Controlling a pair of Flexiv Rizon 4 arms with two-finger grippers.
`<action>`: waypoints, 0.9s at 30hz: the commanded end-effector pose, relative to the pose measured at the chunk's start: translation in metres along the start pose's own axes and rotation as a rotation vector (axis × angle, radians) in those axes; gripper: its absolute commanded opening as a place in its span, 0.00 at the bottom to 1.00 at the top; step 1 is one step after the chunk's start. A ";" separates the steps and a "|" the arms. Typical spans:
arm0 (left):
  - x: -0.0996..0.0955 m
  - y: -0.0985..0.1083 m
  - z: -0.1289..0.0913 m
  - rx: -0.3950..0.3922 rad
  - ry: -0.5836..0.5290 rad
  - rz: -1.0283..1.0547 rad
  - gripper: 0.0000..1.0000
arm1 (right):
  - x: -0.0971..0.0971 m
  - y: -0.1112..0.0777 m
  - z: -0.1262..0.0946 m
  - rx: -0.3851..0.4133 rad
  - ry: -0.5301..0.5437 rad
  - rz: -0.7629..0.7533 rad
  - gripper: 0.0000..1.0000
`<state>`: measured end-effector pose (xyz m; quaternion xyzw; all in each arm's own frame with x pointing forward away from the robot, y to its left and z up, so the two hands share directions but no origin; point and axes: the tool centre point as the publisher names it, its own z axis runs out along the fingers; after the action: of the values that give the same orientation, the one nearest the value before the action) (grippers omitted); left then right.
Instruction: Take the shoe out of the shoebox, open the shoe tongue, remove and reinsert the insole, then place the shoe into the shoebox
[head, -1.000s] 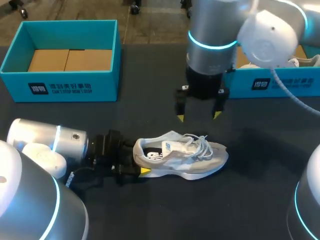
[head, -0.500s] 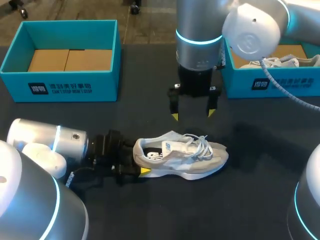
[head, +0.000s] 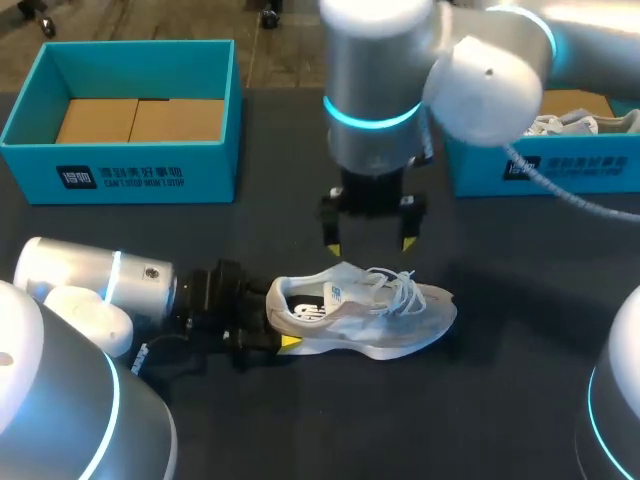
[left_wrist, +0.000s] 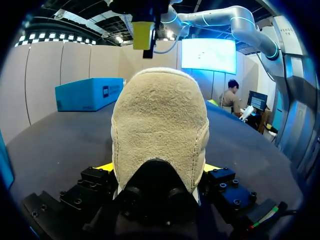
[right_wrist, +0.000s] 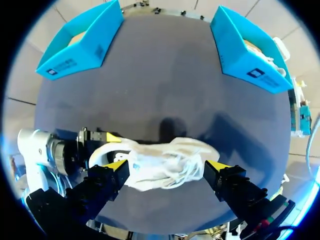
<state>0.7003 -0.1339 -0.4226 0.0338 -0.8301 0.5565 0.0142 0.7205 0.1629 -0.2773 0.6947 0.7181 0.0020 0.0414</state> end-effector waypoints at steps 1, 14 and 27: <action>0.001 0.002 0.000 -0.001 -0.002 -0.001 0.00 | 0.017 -0.008 0.002 -0.018 -0.073 -0.025 1.00; 0.001 0.002 0.000 -0.001 -0.002 -0.001 0.00 | 0.047 -0.025 0.020 0.011 -0.139 0.012 1.00; 0.001 0.002 0.000 -0.001 -0.002 -0.001 0.00 | 0.050 -0.029 0.058 0.016 -0.183 0.056 1.00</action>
<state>0.7003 -0.1340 -0.4225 0.0337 -0.8300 0.5565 0.0143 0.6968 0.2036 -0.3298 0.7066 0.6982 -0.0651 0.0944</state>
